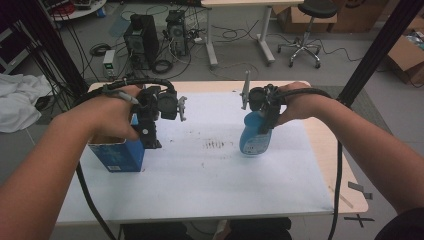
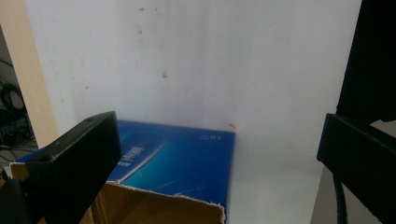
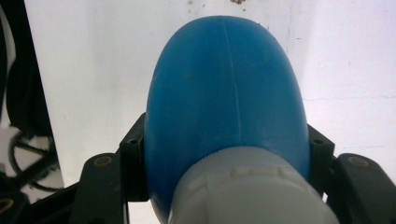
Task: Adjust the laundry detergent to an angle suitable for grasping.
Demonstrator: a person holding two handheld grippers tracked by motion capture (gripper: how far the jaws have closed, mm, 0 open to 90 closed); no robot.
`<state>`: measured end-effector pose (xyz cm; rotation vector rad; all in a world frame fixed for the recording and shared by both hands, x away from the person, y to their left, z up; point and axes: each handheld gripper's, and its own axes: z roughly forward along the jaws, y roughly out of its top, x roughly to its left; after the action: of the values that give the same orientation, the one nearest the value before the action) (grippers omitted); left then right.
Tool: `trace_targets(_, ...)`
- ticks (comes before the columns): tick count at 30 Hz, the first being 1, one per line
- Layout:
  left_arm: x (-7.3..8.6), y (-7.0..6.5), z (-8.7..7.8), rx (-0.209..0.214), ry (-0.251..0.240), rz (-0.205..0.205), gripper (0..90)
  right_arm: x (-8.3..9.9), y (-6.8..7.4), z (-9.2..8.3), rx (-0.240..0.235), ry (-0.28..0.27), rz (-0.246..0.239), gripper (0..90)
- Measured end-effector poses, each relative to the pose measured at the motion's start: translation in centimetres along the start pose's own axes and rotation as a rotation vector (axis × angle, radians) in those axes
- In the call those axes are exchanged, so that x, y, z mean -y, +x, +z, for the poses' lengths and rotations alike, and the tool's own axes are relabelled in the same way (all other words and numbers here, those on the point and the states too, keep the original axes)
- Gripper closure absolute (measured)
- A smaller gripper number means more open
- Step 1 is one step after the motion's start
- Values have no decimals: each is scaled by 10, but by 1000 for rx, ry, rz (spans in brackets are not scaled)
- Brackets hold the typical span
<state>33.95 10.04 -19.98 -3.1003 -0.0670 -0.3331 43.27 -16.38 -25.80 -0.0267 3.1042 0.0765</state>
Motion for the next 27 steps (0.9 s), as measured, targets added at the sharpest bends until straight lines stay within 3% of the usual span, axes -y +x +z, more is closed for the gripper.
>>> trace_targets(13, -1, -5, 0, -1, 6, 8, 3, -10, 0, 0, 7, -37, 241, 382)
trace_targets(14, -1, -5, 0, -1, 6, 8, 3, -10, 0, 0, 7, -37, 241, 382)
trace_targets(16, -2, -5, 1, -1, 5, 16, 3, -11, 1, 3, 5, -49, 310, 382)
trace_targets(27, -6, -7, 4, 1, 8, 16, 3, -16, 4, 15, 23, -38, 442, 383)
